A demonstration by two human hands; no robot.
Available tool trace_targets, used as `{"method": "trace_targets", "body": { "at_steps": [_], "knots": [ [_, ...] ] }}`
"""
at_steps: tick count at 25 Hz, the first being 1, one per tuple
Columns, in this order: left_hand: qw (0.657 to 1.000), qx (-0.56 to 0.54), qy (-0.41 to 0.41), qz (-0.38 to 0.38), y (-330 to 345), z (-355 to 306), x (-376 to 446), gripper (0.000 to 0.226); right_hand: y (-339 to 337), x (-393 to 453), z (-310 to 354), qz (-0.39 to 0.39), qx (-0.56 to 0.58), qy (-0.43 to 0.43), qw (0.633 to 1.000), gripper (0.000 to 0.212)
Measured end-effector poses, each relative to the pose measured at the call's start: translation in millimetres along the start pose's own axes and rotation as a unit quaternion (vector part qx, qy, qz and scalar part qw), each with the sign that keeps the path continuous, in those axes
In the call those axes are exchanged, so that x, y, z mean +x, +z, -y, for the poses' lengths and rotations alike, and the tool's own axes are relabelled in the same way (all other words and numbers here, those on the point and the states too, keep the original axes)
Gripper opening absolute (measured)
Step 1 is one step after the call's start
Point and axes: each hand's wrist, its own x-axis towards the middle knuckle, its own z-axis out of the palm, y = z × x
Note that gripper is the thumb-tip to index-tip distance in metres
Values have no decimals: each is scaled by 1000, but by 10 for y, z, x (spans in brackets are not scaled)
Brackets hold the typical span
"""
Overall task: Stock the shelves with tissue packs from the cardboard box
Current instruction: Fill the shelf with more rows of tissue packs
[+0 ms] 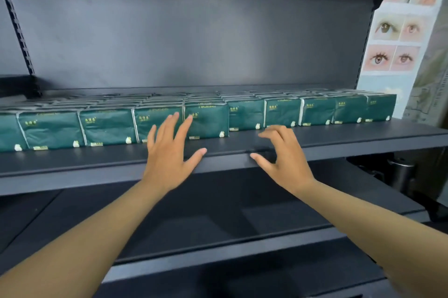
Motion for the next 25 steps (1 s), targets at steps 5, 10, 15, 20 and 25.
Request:
{"method": "trace_targets", "body": {
  "at_steps": [5, 10, 15, 20, 25],
  "knots": [
    [993, 57, 73, 67, 304, -675, -1355, 64, -231, -1086, -487, 80, 21, 27, 996, 37],
    [953, 32, 47, 297, 815, -1276, -3261, 58, -65, -2732, -1006, 222, 50, 62, 972, 33],
    [889, -10, -116, 443, 1244, -1843, -4827, 49, 356, -4218, -1247, 446, 106, 156, 875, 32],
    [848, 26, -188, 495, 1433, -1975, -5337, 52, 859, -5230, -1279, 586, 159, 220, 764, 33],
    [840, 67, -162, 513, 1354, -2009, -5425, 55, 1272, -5436, -1406, 637, 148, 199, 730, 38]
  ]
}}
